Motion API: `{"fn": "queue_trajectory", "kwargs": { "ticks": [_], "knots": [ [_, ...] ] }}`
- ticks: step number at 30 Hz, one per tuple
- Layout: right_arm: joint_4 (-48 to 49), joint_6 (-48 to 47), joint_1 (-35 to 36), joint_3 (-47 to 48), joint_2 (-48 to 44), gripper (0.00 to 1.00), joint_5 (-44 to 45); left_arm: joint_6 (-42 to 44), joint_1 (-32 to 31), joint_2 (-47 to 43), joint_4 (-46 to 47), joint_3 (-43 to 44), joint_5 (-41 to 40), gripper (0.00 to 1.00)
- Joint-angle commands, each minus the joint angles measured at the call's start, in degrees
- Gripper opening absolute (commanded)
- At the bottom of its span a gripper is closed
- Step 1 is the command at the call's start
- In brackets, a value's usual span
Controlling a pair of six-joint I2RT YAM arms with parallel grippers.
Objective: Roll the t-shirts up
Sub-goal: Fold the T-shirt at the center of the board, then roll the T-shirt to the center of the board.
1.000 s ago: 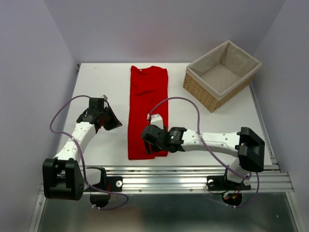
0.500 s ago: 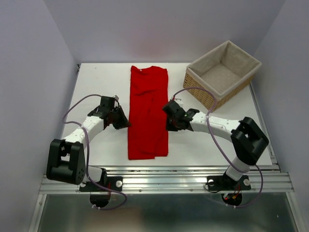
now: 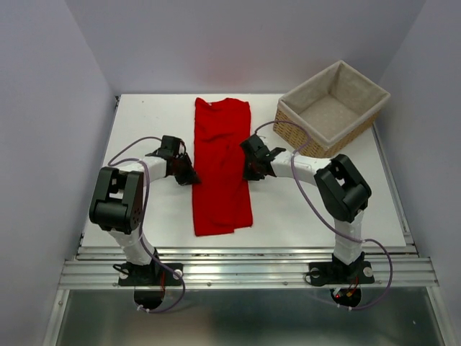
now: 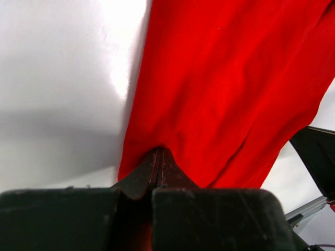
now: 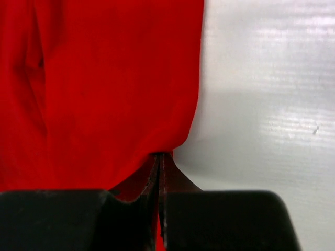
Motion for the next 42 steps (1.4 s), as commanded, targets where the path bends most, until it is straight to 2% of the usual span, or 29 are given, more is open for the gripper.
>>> {"fn": "queue_trajectory", "kwargs": {
  "ticks": [1, 6, 10, 13, 14, 17, 18, 20, 23, 26, 27, 29, 35, 42],
  "knots": [
    [0.4, -1.7, -2.4, 1.9, 5.0, 0.03, 2.4, 1.4, -0.3, 3.9, 2.2, 4.5, -1.6, 0.00],
    [-0.9, -2.6, -4.6, 6.0, 6.2, 0.03, 3.1, 2.6, -0.4, 7.9, 0.0, 11.9, -3.1, 0.00],
    [-2.7, -3.9, -4.6, 5.9, 0.9, 0.08, 3.4, 3.7, -0.4, 6.4, -3.7, 16.5, -3.5, 0.00],
    [-3.2, -4.6, -4.6, 2.4, -6.4, 0.22, 1.9, 3.9, -0.4, 1.1, -5.8, 16.9, -2.6, 0.00],
    [-3.3, -4.4, -4.6, 0.9, -8.4, 0.32, 1.4, 4.0, -0.4, -2.8, -6.5, 15.6, -2.4, 0.00],
    [-3.4, -2.9, -3.4, -5.5, -16.1, 0.49, 0.1, 3.5, -0.4, -9.0, -8.0, 11.8, -2.8, 0.00],
    [-3.5, -2.4, -3.4, -7.1, -17.8, 0.59, -0.4, 2.9, -0.4, -12.9, -8.9, 8.5, -2.9, 0.00],
    [-3.4, -0.5, -2.0, -12.0, -20.8, 0.65, -1.8, 1.2, -0.5, -16.6, -9.5, 4.4, -2.6, 0.06],
    [-2.0, 3.2, -0.6, -18.5, -26.8, 0.66, -5.2, -1.9, -0.9, -23.4, -10.0, -6.1, -1.8, 0.26],
    [0.6, 6.5, 1.5, -21.9, -28.8, 0.66, -7.6, -4.0, -1.5, -29.8, -10.8, -10.8, -1.7, 0.40],
    [1.1, 7.1, 2.2, -22.6, -29.0, 0.66, -7.8, -5.1, -1.7, -32.3, -11.6, -13.0, -1.8, 0.49],
    [2.8, 8.7, 4.1, -24.3, -28.3, 0.65, -8.6, -6.4, -1.9, -34.9, -12.4, -15.4, -1.9, 0.54],
    [9.8, 12.4, 6.0, -28.1, -25.3, 0.63, -13.8, -8.2, -3.6, -35.3, -12.2, -18.6, -1.9, 0.52],
    [11.7, 13.8, 6.0, -28.9, -23.0, 0.57, -13.2, -10.4, -5.5, -33.6, -9.1, -22.1, -0.6, 0.49]
  ]
}}
